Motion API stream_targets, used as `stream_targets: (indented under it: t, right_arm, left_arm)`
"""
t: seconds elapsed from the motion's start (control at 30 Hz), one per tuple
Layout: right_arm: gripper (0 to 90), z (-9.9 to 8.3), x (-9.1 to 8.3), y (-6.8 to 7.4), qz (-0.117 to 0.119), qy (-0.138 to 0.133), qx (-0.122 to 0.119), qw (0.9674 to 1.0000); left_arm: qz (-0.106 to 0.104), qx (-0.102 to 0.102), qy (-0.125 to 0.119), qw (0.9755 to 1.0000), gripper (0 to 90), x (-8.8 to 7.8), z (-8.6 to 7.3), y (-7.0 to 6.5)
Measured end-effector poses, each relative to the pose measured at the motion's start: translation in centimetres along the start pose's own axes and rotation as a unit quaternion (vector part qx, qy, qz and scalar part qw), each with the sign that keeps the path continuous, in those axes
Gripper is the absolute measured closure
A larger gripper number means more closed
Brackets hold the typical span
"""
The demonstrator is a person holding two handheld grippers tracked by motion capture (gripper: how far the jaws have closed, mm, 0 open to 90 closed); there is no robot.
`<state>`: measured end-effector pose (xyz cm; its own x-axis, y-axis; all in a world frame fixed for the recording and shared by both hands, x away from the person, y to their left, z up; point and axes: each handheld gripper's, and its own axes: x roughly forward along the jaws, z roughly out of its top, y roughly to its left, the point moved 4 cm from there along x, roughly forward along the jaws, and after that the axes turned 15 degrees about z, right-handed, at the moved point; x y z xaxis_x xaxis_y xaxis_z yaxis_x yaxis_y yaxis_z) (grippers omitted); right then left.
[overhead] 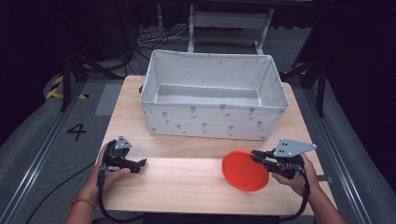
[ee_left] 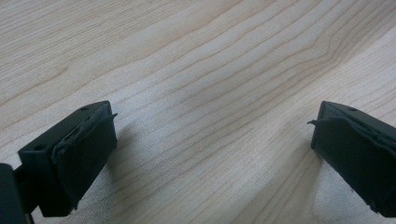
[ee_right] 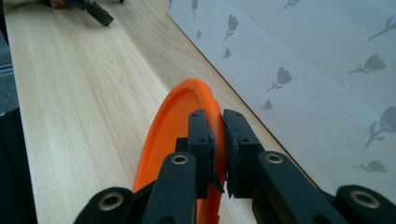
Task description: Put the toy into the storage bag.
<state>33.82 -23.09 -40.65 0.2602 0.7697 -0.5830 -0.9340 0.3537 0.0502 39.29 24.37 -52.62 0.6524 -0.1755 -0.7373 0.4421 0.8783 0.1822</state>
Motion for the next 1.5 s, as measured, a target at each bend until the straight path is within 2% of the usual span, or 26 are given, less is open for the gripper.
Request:
stream_targets:
  t: [0.2, 0.4, 0.73, 0.77, 0.93, 1.17, 1.5]
  right_arm:
    - [82.5, 1.2, -0.7, 0.2, -0.004, 0.014, -0.016, 0.9998]
    - [82.5, 2.8, -2.0, 0.2, 0.0, 0.013, -0.027, 0.9996]
    - [82.5, 5.5, -4.4, 0.1, -0.01, 0.004, -0.043, 0.999]
    - [82.5, 6.4, -5.2, 0.1, -0.015, 0.0, -0.046, 0.9988]
    - [82.5, 7.8, -6.3, 0.0, -0.023, 0.0, -0.056, 0.9982]
    - [82.5, 10.3, -8.0, -0.9, -0.028, -0.001, -0.059, 0.9978]
    - [82.5, 14.8, -10.8, -2.4, -0.065, 0.006, -0.072, 0.9953]
  left_arm:
    - [0.001, 0.001, -0.001, 1.0, 0.5, 0.0, 0.0, 0.0]
    - [0.001, 0.0, -0.002, 1.0, 0.5, 0.0, 0.0, 0.0]
    - [0.001, 0.001, -0.002, 1.0, 0.5, 0.0, 0.0, 0.0]
    - [0.0, -0.002, -0.001, 1.0, 0.5, 0.0, 0.0, 0.0]
    - [0.001, 0.001, -0.002, 1.0, 0.5, 0.0, 0.0, 0.0]
    - [0.0, 0.0, -0.001, 1.0, 0.5, 0.0, 0.0, 0.0]
    - [0.0, -0.003, 0.002, 1.0, 0.5, 0.0, 0.0, 0.0]
